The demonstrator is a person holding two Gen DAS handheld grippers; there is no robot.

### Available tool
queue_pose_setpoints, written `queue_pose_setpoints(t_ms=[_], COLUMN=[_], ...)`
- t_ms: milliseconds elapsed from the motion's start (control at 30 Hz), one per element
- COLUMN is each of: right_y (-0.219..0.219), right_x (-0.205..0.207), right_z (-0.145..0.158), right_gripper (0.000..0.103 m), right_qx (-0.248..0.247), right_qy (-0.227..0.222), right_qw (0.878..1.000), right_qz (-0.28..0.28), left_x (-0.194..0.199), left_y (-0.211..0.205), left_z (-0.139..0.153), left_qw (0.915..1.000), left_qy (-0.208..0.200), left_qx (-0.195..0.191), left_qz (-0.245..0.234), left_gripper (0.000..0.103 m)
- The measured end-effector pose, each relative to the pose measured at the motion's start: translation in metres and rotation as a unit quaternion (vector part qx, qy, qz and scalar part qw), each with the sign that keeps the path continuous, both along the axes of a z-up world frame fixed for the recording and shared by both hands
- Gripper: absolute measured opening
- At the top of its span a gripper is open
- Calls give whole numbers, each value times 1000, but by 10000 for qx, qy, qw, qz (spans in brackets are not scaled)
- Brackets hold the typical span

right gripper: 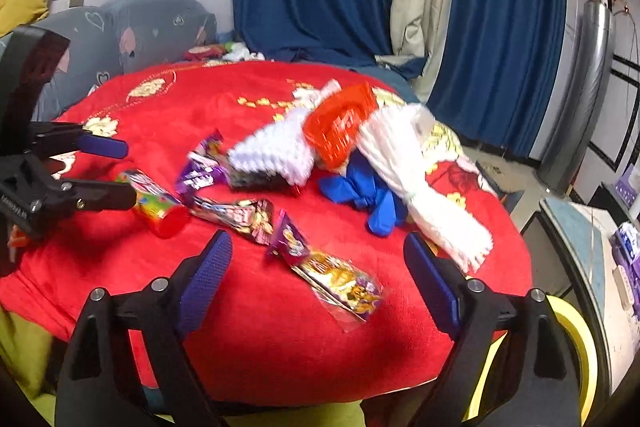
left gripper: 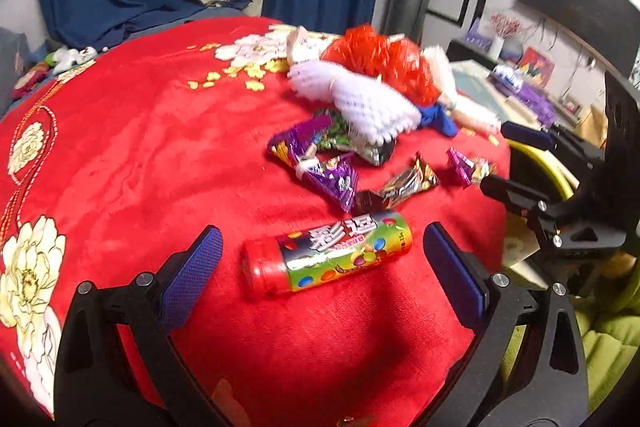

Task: Collect trash
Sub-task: 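Grasp the red candy tube with the left gripper while the right grasps the yellow snack bag, then carry the candy tube and snack bag with both grippers over the yellow bin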

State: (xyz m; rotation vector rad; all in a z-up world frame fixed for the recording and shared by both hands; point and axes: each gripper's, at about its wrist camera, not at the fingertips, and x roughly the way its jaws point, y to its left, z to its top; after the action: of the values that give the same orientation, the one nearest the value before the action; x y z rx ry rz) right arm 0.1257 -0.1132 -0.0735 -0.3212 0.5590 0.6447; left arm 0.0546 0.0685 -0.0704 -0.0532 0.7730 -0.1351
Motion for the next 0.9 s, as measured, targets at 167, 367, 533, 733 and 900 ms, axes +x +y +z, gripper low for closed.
queue_pose_setpoints(t_ms=[167, 367, 533, 733, 900], right_y=[0, 7, 10, 4, -1], right_x=[13, 26, 37, 37, 31], right_z=[-10, -21, -28, -30, -26], right_gripper=[84, 78, 64, 49, 44], right_qx=[-99, -153, 0, 204, 357], right_qy=[152, 253, 517, 663, 722], right_qw=[9998, 9994, 9986, 9975, 9966], right_qz=[94, 155, 134, 148, 165], left_x=[9, 20, 27, 27, 25], left_y=[-8, -12, -13, -15, -7], left_z=[-10, -19, -23, -24, -22], left_qw=[9996, 9978, 9963, 9954, 9957], left_qy=[240, 524, 581, 599, 596], left_qx=[126, 157, 155, 302, -21], left_qz=[85, 382, 607, 682, 708], left_gripper=[92, 92, 92, 89, 88])
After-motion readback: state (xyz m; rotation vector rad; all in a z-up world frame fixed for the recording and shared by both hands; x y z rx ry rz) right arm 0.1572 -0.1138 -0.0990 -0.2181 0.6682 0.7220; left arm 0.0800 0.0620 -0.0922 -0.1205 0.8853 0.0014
